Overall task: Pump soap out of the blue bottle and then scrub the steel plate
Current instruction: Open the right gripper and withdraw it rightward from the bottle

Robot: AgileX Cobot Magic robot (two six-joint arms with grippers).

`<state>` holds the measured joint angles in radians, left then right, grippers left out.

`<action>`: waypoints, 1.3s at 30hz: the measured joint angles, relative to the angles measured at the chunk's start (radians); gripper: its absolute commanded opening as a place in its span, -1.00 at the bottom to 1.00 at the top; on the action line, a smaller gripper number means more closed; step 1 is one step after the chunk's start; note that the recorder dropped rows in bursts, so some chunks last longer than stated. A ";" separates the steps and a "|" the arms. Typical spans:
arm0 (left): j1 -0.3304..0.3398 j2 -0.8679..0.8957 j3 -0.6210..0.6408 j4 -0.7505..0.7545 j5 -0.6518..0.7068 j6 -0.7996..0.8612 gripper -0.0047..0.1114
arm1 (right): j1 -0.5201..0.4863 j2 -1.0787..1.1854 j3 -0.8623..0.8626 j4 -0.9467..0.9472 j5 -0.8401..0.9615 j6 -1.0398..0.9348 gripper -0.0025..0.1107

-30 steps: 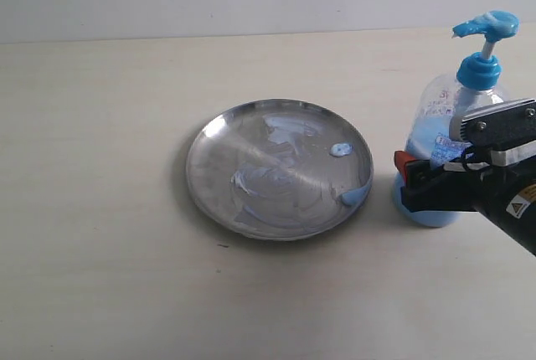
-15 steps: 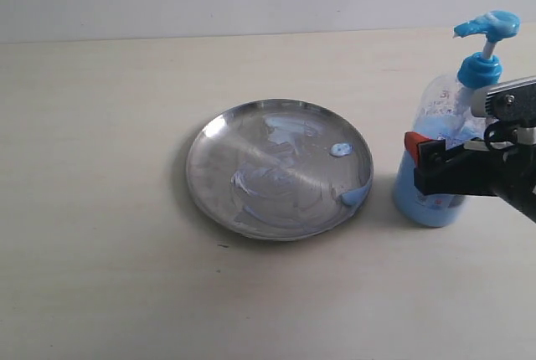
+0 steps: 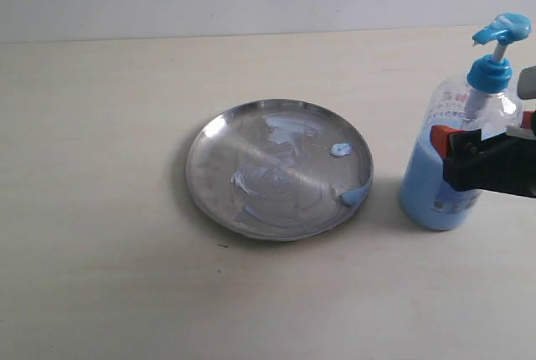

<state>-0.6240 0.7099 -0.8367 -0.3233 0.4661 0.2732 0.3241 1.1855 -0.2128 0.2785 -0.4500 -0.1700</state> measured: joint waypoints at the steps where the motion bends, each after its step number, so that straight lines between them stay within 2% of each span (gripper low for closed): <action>1: 0.000 0.000 0.000 0.000 -0.002 0.000 -0.92 | 0.000 -0.025 0.000 0.010 0.018 -0.002 0.57; 6: 0.000 0.000 0.000 0.000 -0.012 0.000 -0.92 | 0.000 -0.145 0.000 0.037 0.120 -0.006 0.46; 9: 0.000 0.000 0.000 0.000 -0.015 0.000 -0.92 | 0.000 -0.209 0.000 0.069 0.198 -0.006 0.29; 18: 0.000 0.000 0.000 0.000 -0.015 0.000 -0.92 | 0.000 -0.332 -0.171 0.027 0.675 -0.006 -0.57; 24: 0.000 0.000 0.002 0.000 -0.017 0.000 -0.92 | 0.000 -0.344 -0.309 -0.038 0.951 -0.006 -0.96; 31: 0.000 0.000 0.002 0.000 -0.017 0.000 -0.92 | 0.000 -0.369 -0.387 -0.166 1.141 -0.006 -0.96; 39: 0.000 0.000 0.002 0.002 0.038 0.043 -0.92 | 0.000 -0.552 -0.392 -0.265 1.152 -0.006 -0.96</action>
<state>-0.6240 0.7099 -0.8345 -0.3212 0.5036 0.3158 0.3241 0.6336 -0.6046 0.0137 0.7016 -0.1760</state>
